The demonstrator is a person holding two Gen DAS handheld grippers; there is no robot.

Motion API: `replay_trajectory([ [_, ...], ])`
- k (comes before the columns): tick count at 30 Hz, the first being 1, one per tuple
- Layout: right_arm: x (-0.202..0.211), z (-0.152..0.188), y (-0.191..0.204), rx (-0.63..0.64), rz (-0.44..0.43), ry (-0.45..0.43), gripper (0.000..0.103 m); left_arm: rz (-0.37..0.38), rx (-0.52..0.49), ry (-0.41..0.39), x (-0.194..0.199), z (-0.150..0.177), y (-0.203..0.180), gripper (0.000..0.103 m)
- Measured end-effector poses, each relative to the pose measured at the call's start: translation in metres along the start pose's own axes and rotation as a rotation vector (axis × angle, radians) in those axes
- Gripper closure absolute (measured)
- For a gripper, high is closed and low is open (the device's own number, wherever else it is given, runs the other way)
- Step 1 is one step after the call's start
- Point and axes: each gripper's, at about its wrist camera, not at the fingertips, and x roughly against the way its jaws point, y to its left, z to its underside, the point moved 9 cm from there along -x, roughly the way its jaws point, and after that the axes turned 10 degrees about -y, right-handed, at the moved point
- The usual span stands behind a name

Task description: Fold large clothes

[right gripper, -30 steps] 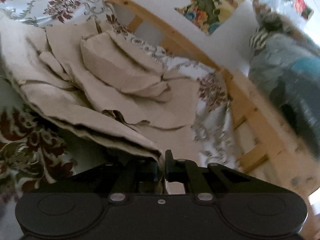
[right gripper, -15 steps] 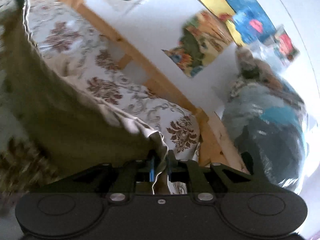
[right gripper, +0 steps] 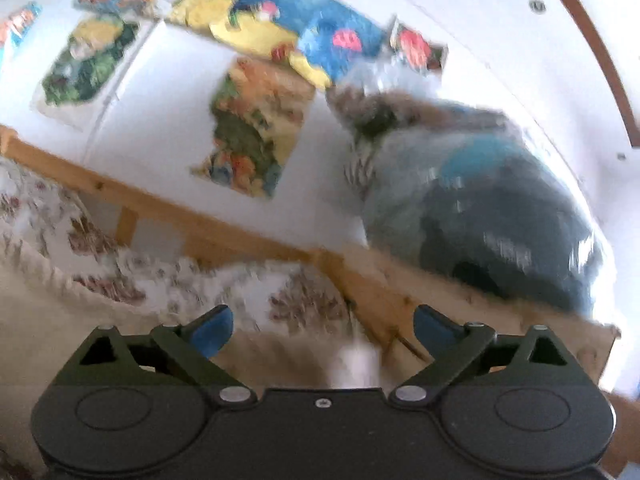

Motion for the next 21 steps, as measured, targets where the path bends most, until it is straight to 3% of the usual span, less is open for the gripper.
replay_trajectory([
  [5,-0.032,0.046,-0.003,-0.041,0.021,0.175,0.006,0.037,0.093,0.026,-0.034,0.015,-0.002,0.1],
  [9,-0.044,0.102,0.017,0.054,0.02,0.355,0.007,0.051,0.111,0.019,-0.042,0.025,-0.006,0.099],
  [11,-0.049,0.125,0.019,0.066,0.023,0.443,0.009,0.068,0.161,0.014,-0.039,0.029,-0.004,0.086],
  [12,-0.05,0.126,0.019,0.056,0.025,0.443,0.009,0.097,0.214,0.029,-0.039,0.032,-0.001,0.079],
  [14,-0.047,0.121,0.019,0.059,0.027,0.436,0.007,0.156,0.365,0.056,-0.033,0.035,0.011,0.037],
  [16,-0.044,0.113,0.016,0.037,0.018,0.409,0.004,0.205,0.493,0.025,-0.019,0.035,0.026,0.017],
  [19,-0.035,0.102,0.011,-0.02,-0.005,0.398,0.004,0.228,0.63,-0.055,0.009,0.037,0.052,0.002],
  [21,-0.026,0.093,0.007,-0.087,-0.041,0.398,0.002,0.224,0.673,-0.116,0.03,0.045,0.065,0.001],
])
